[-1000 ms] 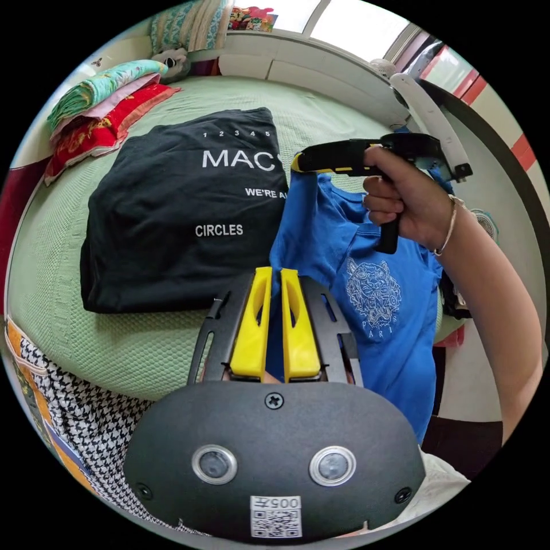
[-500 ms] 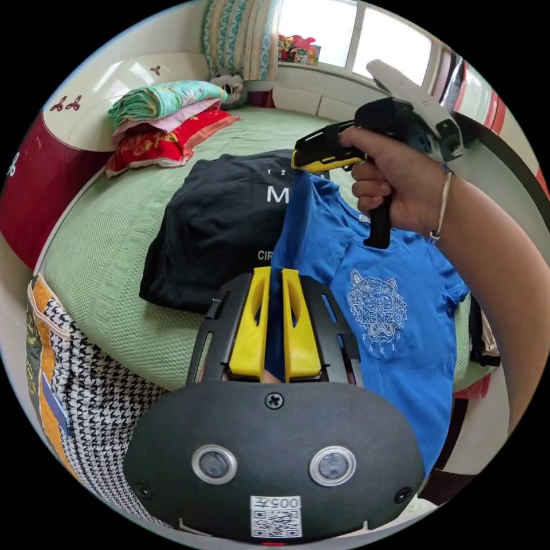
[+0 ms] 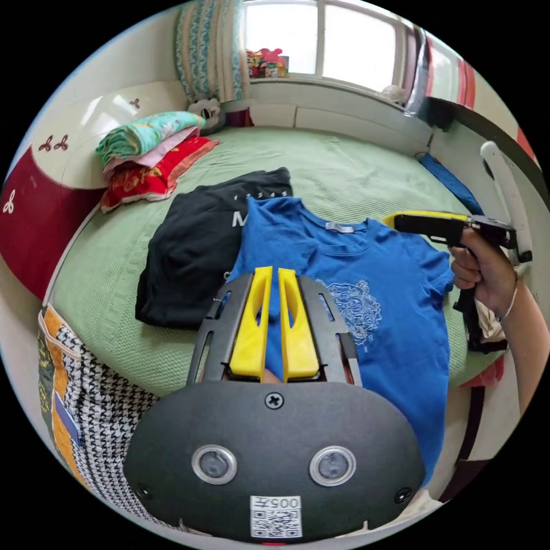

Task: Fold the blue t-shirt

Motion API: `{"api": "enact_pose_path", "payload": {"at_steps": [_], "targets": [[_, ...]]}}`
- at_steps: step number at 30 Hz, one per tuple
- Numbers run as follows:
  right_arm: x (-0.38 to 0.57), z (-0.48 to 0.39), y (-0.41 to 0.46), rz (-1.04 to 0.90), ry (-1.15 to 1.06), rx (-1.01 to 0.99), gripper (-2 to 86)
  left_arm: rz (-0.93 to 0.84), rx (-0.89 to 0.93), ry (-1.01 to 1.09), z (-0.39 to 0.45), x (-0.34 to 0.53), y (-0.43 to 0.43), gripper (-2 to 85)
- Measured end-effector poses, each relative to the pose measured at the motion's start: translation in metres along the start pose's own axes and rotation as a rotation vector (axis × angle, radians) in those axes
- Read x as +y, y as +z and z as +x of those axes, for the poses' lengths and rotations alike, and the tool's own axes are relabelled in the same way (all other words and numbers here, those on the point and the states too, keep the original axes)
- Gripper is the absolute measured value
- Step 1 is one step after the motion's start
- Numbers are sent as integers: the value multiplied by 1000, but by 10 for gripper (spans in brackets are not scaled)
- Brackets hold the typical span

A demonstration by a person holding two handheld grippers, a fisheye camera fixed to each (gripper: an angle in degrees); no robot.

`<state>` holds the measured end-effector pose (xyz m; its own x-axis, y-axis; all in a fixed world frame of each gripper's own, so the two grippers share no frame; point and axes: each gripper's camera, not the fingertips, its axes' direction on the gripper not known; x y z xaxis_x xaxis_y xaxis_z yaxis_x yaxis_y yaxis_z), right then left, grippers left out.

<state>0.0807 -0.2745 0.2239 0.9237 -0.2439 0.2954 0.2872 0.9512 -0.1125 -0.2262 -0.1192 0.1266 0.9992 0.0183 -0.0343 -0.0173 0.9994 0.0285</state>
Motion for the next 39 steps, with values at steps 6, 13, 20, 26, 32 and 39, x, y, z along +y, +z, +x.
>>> {"api": "enact_pose_path", "payload": {"at_steps": [6, 13, 20, 26, 32, 39], "targets": [[51, 105, -47, 31, 195, 76, 75, 3, 273, 160, 73, -29, -7, 47], [78, 167, -44, -15, 335, 62, 89, -127, 379, 347, 163, -40, 42, 84], [71, 183, 6, -172, 409, 192, 84, -198, 433, 336, 177, -38, 90, 81], [66, 181, 18, -195, 420, 239, 20, -210, 391, 285, 170, -45, 108, 38], [50, 140, -15, -81, 346, 236, -13, -173, 358, 230, 152, -58, 107, -2], [2, 24, -26, -14, 152, 157, -5, -174, 276, 170, 126, -65, 111, -6]]}}
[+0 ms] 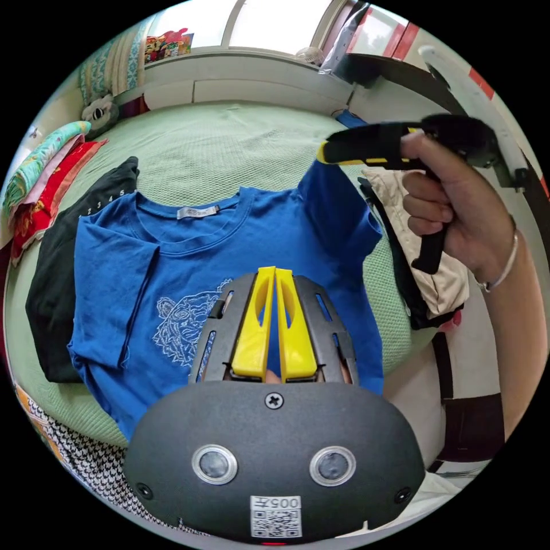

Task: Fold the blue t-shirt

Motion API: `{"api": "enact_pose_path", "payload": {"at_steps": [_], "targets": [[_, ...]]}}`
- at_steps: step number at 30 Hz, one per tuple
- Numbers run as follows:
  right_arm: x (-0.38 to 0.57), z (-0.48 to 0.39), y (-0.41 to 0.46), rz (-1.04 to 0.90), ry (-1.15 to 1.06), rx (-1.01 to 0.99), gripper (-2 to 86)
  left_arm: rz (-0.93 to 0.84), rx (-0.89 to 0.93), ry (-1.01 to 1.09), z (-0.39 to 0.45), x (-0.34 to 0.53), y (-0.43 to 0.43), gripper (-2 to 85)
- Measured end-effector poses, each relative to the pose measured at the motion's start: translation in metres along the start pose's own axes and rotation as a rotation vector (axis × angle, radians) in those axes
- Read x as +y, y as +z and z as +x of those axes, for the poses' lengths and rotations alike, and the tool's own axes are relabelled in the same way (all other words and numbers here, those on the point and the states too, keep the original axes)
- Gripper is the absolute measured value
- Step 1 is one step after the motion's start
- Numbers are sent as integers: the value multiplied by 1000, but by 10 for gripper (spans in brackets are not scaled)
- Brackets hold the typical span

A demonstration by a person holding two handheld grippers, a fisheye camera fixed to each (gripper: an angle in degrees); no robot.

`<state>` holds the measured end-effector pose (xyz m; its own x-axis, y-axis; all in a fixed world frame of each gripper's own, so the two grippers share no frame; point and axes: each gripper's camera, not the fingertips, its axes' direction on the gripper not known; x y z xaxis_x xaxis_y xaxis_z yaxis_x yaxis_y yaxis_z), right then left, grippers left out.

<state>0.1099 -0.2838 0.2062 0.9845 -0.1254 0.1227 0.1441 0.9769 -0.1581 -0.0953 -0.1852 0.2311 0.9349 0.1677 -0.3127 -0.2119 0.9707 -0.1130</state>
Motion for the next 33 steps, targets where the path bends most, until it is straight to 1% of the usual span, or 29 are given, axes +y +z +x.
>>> {"api": "enact_pose_path", "payload": {"at_steps": [2, 4, 6, 8, 10, 16, 18, 21, 22, 24, 27, 29, 31, 33], "targets": [[-8, -35, 2, -12, -54, -42, 15, 5, -11, -16, -8, 1, -2, -6], [-10, -44, 1, 0, -65, -84, 28, 6, -23, -34, -19, 2, -4, -6], [-8, -42, -2, 13, -58, -103, 37, 6, -27, -38, -26, 2, -6, -6], [4, -34, -4, 20, -74, -68, 45, 10, -40, -40, -33, 1, -9, -6], [19, -28, -4, 20, -101, -74, 51, 11, -46, -47, -42, 0, -11, -5], [75, -37, 29, -83, -231, -119, 70, 20, -27, -55, -52, -3, -11, -5], [85, -46, 45, -124, -247, -104, 68, 22, -27, -58, -54, -3, -11, -5], [95, -60, 72, -177, -258, 31, 36, 18, -30, -62, -58, -3, -11, -5], [97, -63, 77, -180, -263, 71, 21, 18, -29, -65, -61, -3, -12, -5], [97, -65, 72, -155, -240, 67, 6, 19, -40, -67, -64, -3, -13, -4], [101, -69, 60, -123, -278, 9, 20, 35, -44, -73, -71, -3, -19, -1], [101, -69, 67, -202, -319, -13, 61, 48, -32, -77, -78, -3, -26, 4], [96, -57, 64, -188, -292, -62, 83, 91, -89, -66, -89, -1, -49, 21], [86, -37, 53, -123, -216, -139, 97, 130, -151, -74, -105, -2, -70, 42]]}}
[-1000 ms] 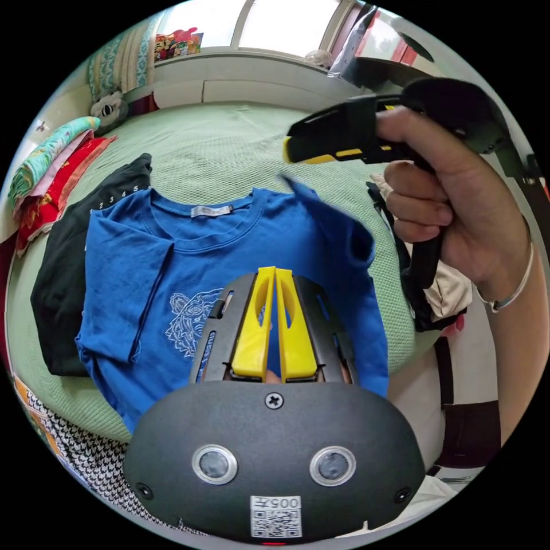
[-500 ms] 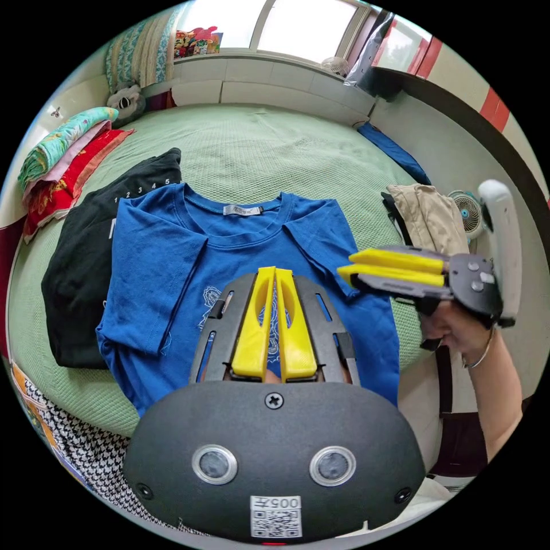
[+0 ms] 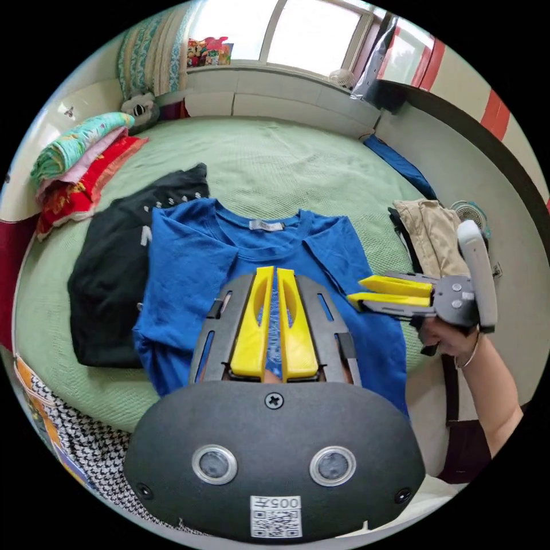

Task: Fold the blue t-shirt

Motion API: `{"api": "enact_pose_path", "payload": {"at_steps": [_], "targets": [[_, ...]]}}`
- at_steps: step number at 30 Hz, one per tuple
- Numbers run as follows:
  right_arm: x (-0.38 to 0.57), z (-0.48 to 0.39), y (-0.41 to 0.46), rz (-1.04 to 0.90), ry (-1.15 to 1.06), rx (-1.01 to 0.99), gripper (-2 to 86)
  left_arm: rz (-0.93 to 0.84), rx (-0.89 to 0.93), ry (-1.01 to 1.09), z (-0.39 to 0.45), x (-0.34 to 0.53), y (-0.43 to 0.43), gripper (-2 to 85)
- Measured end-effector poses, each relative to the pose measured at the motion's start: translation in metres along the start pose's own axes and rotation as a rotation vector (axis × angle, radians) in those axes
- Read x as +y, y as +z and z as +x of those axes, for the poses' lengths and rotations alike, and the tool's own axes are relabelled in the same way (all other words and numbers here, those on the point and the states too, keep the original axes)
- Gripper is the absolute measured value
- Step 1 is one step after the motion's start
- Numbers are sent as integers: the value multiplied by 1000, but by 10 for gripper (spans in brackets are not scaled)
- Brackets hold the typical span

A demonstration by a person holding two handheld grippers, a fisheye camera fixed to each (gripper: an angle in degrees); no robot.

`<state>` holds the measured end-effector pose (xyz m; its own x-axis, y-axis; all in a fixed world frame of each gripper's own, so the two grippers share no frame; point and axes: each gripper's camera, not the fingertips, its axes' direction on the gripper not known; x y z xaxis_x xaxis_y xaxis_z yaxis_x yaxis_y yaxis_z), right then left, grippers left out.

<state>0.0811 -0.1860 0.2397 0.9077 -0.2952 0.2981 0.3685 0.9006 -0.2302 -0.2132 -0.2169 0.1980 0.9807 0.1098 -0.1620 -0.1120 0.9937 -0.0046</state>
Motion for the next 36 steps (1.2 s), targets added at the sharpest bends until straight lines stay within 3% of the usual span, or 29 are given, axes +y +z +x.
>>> {"api": "enact_pose_path", "payload": {"at_steps": [3, 7, 12, 22, 27, 36], "targets": [[-11, 32, -14, 96, 61, 5, 114, 31, -45, 15, -39, -13, -14, 75], [-36, 74, 1, 77, 125, 15, 123, -64, -102, 55, -89, -32, 18, 126], [-54, 97, 21, 91, 170, 1, 131, -119, -38, 55, -115, -49, 50, 134], [-51, 79, 37, 93, 140, 83, 92, -126, -106, 152, -99, -51, 60, 126], [-46, 71, 33, 80, 118, 115, 24, -136, -138, 250, -80, -46, 48, 60], [-54, 72, -34, 131, 76, 128, -10, -100, -194, 302, -66, -72, 1, 38]]}}
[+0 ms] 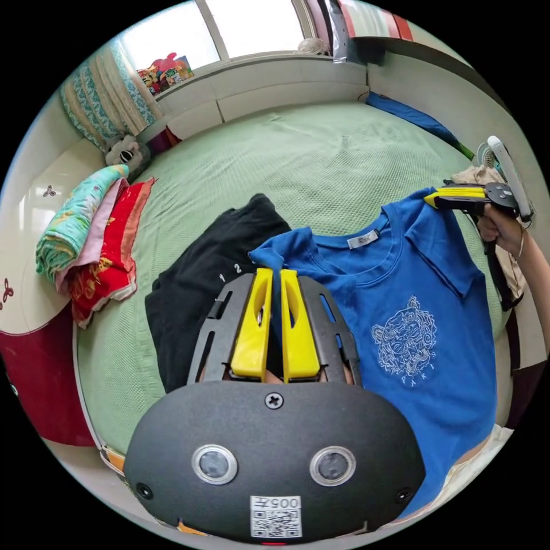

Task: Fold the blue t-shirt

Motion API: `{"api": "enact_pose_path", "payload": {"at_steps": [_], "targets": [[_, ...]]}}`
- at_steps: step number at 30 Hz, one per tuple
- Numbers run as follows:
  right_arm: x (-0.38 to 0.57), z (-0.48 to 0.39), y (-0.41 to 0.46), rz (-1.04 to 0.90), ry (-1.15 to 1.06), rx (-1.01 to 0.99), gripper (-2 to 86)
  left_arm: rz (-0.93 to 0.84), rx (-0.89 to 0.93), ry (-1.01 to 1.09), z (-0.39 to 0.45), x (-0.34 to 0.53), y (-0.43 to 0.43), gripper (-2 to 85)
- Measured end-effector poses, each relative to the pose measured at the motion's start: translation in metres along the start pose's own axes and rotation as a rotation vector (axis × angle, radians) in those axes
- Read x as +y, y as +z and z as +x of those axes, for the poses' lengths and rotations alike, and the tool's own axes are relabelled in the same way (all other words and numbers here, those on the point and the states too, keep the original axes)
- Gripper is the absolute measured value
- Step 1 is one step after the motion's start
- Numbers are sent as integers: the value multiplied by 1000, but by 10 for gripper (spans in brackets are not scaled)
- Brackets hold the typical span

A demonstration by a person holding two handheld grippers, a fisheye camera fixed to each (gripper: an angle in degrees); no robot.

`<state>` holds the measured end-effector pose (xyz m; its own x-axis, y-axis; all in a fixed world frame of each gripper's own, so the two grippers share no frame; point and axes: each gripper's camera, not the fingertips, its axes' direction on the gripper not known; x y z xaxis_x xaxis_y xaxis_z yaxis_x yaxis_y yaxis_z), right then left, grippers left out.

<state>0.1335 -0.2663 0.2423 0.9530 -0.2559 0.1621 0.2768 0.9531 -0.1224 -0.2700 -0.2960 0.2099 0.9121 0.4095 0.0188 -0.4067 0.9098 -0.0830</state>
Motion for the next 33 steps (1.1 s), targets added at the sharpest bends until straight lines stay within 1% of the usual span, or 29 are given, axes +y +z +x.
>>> {"api": "enact_pose_path", "payload": {"at_steps": [4, 8, 11, 15, 18, 20, 22, 23, 25, 27, 28, 29, 31, 33], "targets": [[-36, 16, -37, 64, 74, 108, -10, 85, -116, -46, -12, -32, -28, 39], [-62, 32, -84, 195, 209, 157, -10, 175, -126, -118, -27, -50, -61, 41], [-58, 31, -104, 240, 248, 139, -10, 208, -111, -182, -31, -42, -74, 41], [-23, 14, -104, 222, 192, 151, -9, 249, -113, -172, -17, 13, -79, 40], [30, 2, -114, 240, 161, 131, -9, 316, -60, -177, -7, 75, -100, 41], [84, -5, -126, 239, 142, 97, -9, 358, -22, -173, 1, 120, -115, 41], [128, -13, -132, 226, 121, 67, -8, 360, 40, -167, 17, 180, -128, 43], [158, -19, -133, 216, 111, 42, -7, 355, 57, -172, 22, 195, -128, 44], [199, -30, -129, 175, 75, 9, -2, 267, 107, -206, 41, 251, -116, 52], [234, -39, -116, 106, 73, -34, 17, 169, 167, -246, 51, 288, -98, 63], [252, -43, -104, 19, 70, -54, 34, 124, 184, -260, 57, 311, -89, 72], [267, -44, -98, -29, 95, -64, 52, 102, 180, -270, 58, 320, -87, 77], [283, -44, -103, -25, 110, -71, 64, 47, 146, -291, 61, 345, -91, 82], [290, -44, -115, -18, 108, -46, 73, 67, 132, -312, 59, 353, -106, 82]]}}
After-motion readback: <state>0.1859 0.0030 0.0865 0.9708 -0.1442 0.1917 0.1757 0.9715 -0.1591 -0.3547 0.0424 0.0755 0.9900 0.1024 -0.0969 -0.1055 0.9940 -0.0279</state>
